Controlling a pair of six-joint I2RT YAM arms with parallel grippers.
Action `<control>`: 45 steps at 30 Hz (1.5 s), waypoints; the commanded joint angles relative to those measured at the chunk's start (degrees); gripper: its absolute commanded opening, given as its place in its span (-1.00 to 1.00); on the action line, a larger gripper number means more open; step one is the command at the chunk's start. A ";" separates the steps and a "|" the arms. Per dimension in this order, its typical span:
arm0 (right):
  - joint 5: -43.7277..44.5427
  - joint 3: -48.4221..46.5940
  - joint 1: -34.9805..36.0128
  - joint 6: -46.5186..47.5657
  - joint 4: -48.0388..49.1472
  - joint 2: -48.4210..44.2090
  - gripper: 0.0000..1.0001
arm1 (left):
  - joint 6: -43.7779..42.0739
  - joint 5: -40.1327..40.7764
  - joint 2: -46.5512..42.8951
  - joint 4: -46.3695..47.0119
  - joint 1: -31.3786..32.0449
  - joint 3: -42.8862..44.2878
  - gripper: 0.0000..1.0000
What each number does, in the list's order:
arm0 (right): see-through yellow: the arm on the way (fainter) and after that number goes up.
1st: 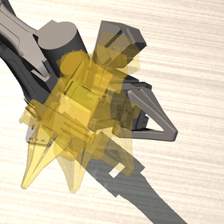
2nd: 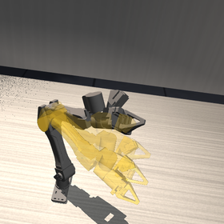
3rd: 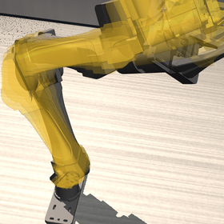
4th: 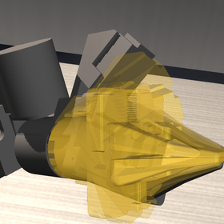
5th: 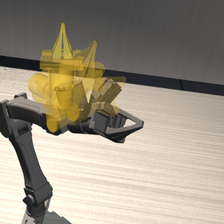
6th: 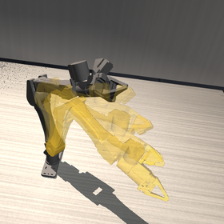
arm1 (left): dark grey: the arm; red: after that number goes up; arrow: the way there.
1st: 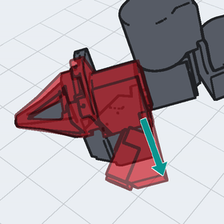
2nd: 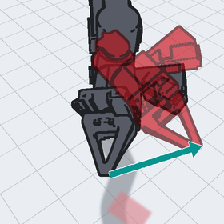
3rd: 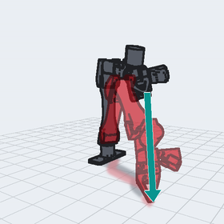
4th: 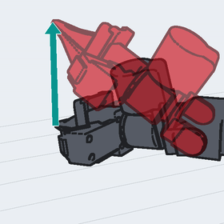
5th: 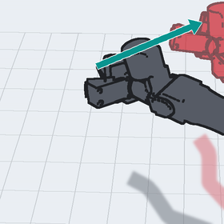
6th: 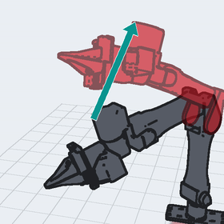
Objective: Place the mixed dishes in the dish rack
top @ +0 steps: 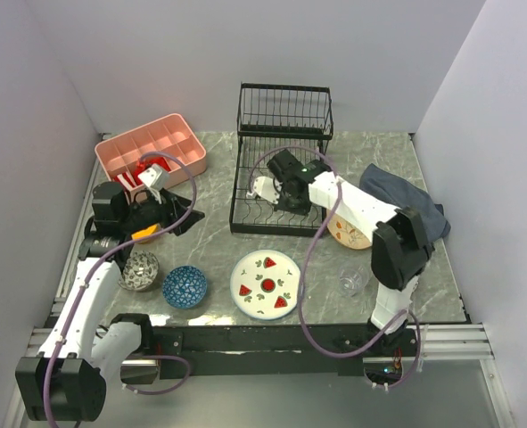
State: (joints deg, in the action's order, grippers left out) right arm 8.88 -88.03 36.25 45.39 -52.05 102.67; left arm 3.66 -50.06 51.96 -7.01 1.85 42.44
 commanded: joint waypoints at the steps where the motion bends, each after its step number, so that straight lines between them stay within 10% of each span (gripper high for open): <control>1: -2.21 0.05 -0.57 -2.49 1.94 4.89 -1.00 | -0.85 0.05 -0.02 1.82 0.09 -0.60 0.32; 26: 15.37 -30.79 -9.88 9.28 17.24 34.17 -1.00 | -7.70 2.78 7.88 -4.42 -1.32 3.09 0.31; 45: 19.59 -13.92 -9.27 13.85 45.18 30.30 -1.00 | 2.82 6.27 12.63 4.62 -0.44 -1.03 0.30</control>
State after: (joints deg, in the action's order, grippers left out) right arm 28.03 -101.45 26.89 59.72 -12.93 134.58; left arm -0.93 -47.35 63.00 -9.65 0.80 43.22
